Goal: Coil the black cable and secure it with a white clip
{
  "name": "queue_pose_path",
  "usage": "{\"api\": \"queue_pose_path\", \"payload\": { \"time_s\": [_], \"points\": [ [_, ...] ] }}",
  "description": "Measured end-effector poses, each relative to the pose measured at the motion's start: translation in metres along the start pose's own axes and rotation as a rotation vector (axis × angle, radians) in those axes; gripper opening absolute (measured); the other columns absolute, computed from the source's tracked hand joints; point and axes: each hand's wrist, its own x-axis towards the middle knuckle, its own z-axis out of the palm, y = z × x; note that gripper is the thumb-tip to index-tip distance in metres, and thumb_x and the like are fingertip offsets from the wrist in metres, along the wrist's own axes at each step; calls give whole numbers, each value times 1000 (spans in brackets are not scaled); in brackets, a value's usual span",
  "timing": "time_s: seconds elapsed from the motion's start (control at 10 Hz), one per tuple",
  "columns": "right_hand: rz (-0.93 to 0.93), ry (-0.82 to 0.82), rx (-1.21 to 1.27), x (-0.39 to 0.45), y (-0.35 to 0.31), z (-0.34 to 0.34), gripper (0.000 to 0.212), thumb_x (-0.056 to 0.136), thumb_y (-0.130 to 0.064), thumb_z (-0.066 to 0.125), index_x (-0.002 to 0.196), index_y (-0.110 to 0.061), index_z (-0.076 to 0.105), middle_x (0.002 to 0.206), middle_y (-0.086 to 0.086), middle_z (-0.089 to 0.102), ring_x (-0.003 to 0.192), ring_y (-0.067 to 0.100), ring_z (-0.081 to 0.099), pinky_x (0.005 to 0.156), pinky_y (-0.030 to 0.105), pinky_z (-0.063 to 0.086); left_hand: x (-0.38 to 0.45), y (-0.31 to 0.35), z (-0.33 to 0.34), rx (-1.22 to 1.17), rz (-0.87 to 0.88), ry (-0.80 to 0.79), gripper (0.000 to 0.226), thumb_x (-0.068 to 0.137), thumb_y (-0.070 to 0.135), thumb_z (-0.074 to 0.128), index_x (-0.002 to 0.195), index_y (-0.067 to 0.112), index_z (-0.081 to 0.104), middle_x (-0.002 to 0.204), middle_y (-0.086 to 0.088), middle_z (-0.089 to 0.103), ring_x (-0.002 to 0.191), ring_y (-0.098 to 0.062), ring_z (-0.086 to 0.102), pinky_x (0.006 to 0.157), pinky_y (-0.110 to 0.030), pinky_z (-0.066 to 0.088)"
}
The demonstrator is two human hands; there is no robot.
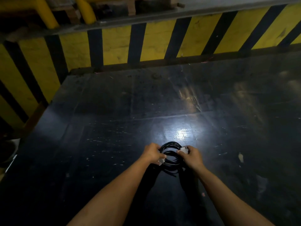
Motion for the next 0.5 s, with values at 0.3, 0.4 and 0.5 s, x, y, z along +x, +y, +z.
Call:
{"api": "queue_pose_path", "payload": {
  "time_s": [0.3, 0.4, 0.5],
  "points": [
    [-41, -17, -212, 17, 4, 5, 45, 79, -30, 73, 114, -6, 58, 116, 13, 64, 95, 18, 55, 76, 22, 37, 22, -9, 4, 241, 116, 117, 25, 79, 25, 74, 98, 9, 69, 89, -5, 71, 68, -12, 63, 56, -16, 49],
    [-39, -36, -250, 11, 5, 2, 61, 78, -34, 73, 126, -7, 47, 125, 15, 57, 110, 25, 55, 84, 29, 42, 21, -16, -3, 257, 95, 159, 42, 77, 39, 73, 106, 10, 65, 102, -6, 67, 90, -21, 63, 77, -30, 50],
    [-25, 19, -126, 2, -2, -20, 72, 76, -34, 75, 133, -9, 39, 129, 17, 52, 110, 29, 57, 88, 37, 49, 2, -33, -13, 134, 70, 208, 44, 79, 38, 72, 110, 9, 62, 103, -9, 66, 91, -21, 61, 76, -30, 49]
  ]
}}
